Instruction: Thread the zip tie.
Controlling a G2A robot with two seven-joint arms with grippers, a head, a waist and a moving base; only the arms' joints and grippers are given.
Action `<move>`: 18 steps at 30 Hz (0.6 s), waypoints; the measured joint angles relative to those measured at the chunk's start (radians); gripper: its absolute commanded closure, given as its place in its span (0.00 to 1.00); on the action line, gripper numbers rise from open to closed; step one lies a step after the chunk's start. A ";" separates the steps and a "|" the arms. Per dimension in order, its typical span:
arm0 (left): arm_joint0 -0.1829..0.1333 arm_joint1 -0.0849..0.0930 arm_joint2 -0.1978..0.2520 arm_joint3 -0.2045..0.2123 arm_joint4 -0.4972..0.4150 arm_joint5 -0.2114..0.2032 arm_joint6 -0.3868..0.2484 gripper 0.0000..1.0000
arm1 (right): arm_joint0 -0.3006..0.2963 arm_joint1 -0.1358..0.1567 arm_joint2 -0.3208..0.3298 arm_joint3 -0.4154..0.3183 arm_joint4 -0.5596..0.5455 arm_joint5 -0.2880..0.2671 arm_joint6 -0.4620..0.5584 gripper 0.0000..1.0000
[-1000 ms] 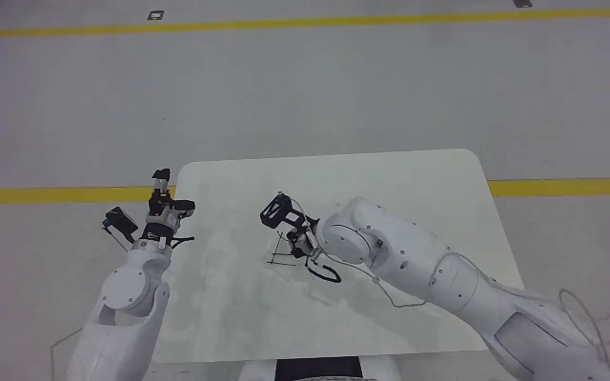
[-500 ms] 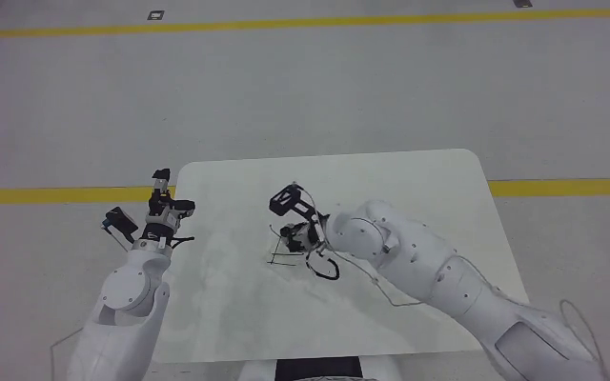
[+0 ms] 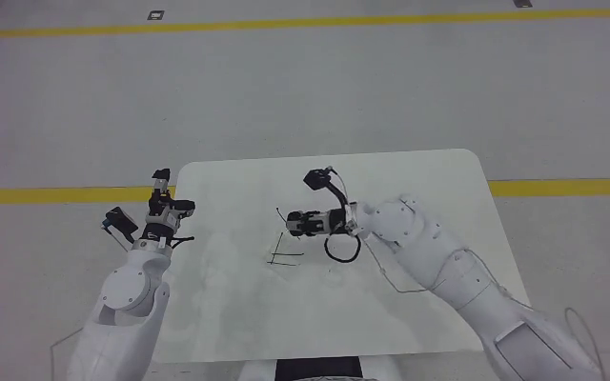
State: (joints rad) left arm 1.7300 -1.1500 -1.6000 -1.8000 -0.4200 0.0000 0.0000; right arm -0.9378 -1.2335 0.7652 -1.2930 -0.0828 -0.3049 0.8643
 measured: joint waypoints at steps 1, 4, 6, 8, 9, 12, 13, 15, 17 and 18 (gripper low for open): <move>0.000 0.000 0.000 0.000 0.000 0.000 0.000 0.00 | 0.007 -0.002 0.000 0.021 0.015 -0.019 0.004 1.00; 0.000 0.000 0.000 0.000 0.000 0.000 0.000 0.00 | 0.009 -0.002 0.000 0.024 0.019 -0.019 0.005 1.00; 0.000 0.000 0.000 0.000 0.000 0.000 0.000 0.00 | 0.009 -0.002 0.000 0.022 0.017 -0.017 0.005 1.00; 0.000 0.000 0.000 0.000 0.000 0.000 0.000 0.00 | 0.009 -0.002 0.000 0.022 0.017 -0.017 0.005 1.00; 0.000 0.000 0.000 0.000 0.000 0.000 0.000 0.00 | 0.009 -0.002 0.000 0.022 0.017 -0.017 0.005 1.00; 0.000 0.000 0.000 0.000 0.000 0.000 0.000 0.00 | 0.009 -0.002 0.000 0.022 0.017 -0.017 0.005 1.00; 0.000 0.000 0.000 0.000 0.000 0.000 0.000 0.00 | 0.009 -0.002 0.000 0.022 0.017 -0.017 0.005 1.00; 0.000 0.000 0.000 0.000 0.000 0.000 0.000 0.00 | 0.009 -0.002 0.000 0.022 0.017 -0.017 0.005 1.00; 0.000 0.000 0.000 0.000 0.000 0.000 0.000 0.00 | 0.009 -0.002 0.000 0.022 0.017 -0.017 0.005 1.00; 0.000 0.000 0.000 0.000 0.000 0.000 0.000 0.00 | 0.009 -0.002 0.000 0.022 0.017 -0.017 0.005 1.00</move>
State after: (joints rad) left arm 1.7300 -1.1500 -1.6000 -1.8000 -0.4200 0.0000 0.0000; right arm -0.9291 -1.2356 0.7650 -1.2705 -0.0656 -0.3220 0.8693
